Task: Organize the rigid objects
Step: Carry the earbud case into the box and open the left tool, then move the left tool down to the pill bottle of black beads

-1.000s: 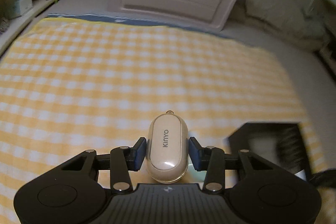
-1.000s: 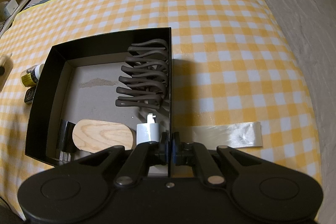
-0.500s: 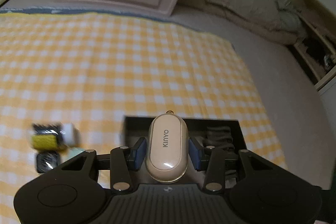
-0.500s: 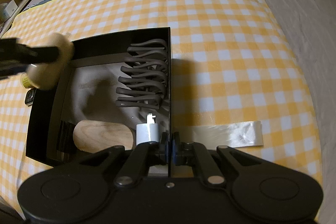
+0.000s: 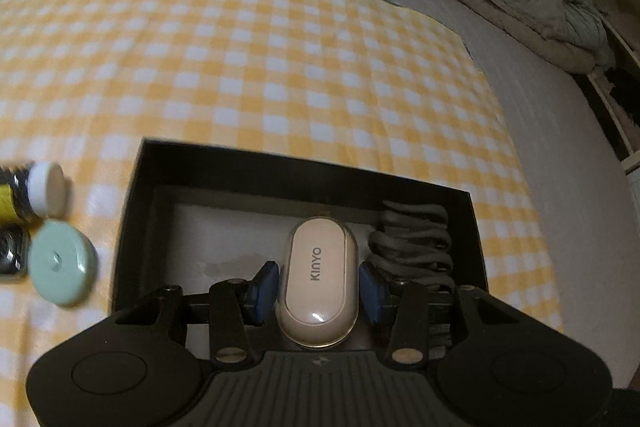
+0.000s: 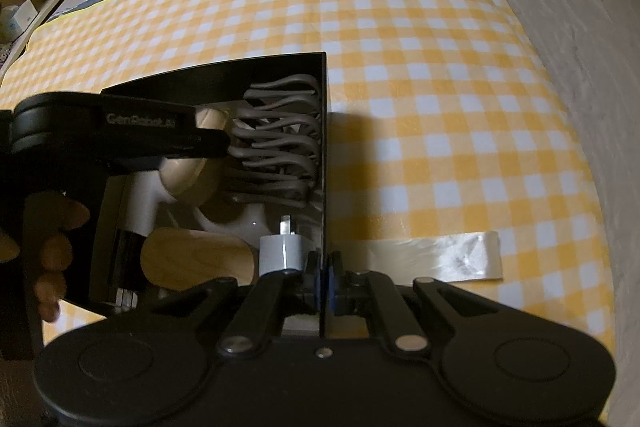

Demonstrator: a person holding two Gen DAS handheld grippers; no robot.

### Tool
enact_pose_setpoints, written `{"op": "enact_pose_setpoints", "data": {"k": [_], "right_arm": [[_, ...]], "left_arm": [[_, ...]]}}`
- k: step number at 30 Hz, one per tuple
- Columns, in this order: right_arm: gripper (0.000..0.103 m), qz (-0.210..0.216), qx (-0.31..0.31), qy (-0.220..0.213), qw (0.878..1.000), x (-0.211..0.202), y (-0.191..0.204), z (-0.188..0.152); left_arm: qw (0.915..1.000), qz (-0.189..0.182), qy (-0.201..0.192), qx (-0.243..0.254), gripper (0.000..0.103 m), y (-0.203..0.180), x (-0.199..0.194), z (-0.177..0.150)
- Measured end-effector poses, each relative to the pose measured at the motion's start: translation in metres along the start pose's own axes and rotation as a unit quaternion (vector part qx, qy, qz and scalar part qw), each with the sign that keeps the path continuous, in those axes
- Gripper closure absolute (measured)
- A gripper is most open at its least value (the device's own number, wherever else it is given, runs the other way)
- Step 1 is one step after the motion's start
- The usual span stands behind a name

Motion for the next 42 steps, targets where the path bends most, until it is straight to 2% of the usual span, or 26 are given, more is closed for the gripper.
{"op": "enact_pose_setpoints", "data": {"k": [3, 5, 8, 10, 13, 23, 27, 33, 35, 37, 39, 42], "right_arm": [[0.098, 0.003, 0.001, 0.001, 1.0, 0.0, -0.002, 0.0], [0.098, 0.002, 0.0, 0.001, 1.0, 0.0, -0.002, 0.0], [0.098, 0.002, 0.0, 0.001, 1.0, 0.0, -0.003, 0.0], [0.098, 0.002, 0.0, 0.0, 1.0, 0.0, -0.003, 0.0], [0.098, 0.002, -0.001, 0.001, 1.0, 0.0, -0.003, 0.0], [0.098, 0.001, -0.001, 0.001, 1.0, 0.0, -0.003, 0.0], [0.098, 0.001, -0.002, 0.0, 1.0, 0.0, -0.003, 0.0], [0.098, 0.001, -0.001, 0.001, 1.0, 0.0, -0.003, 0.0], [0.098, 0.001, -0.002, 0.0, 1.0, 0.0, -0.003, 0.0], [0.098, 0.001, -0.002, 0.0, 1.0, 0.0, -0.003, 0.0], [0.098, 0.001, -0.002, 0.001, 1.0, 0.0, -0.003, 0.0], [0.098, -0.001, -0.003, 0.0, 1.0, 0.0, -0.002, -0.001]], "left_arm": [[1.0, 0.002, -0.005, 0.003, 0.043, 0.0, -0.004, 0.003], [0.9999, -0.009, 0.0, -0.009, 0.043, 0.003, -0.005, 0.006], [0.9999, -0.011, 0.004, -0.006, 0.046, 0.006, -0.008, 0.008], [0.9998, -0.016, 0.009, -0.007, 0.059, 0.006, -0.008, 0.008], [0.9993, -0.032, 0.016, -0.009, 0.066, 0.005, -0.008, 0.007], [0.9988, -0.048, 0.012, -0.002, 0.065, 0.002, -0.008, 0.006], [0.9982, -0.052, 0.002, 0.029, 0.052, -0.005, -0.022, 0.008], [0.9947, -0.045, -0.015, 0.091, 0.039, -0.011, -0.05, 0.005], [0.9931, -0.037, -0.025, 0.108, 0.033, -0.011, -0.061, 0.005], [0.9915, -0.034, -0.033, 0.121, 0.022, -0.009, -0.071, 0.005], [0.9892, -0.033, -0.04, 0.137, 0.018, -0.008, -0.081, 0.004], [0.9864, -0.031, -0.044, 0.155, 0.007, -0.005, -0.094, 0.002]]}}
Point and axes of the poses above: each gripper's, at about its wrist camera, not at the fingertips, and x roughly the way its jaws point, y to its left, z to its top, the point moved 3 cm from there along x, roughly the way its jaws point, and after that the axes turned 14 degrees about -y, right-handed, at the moved point
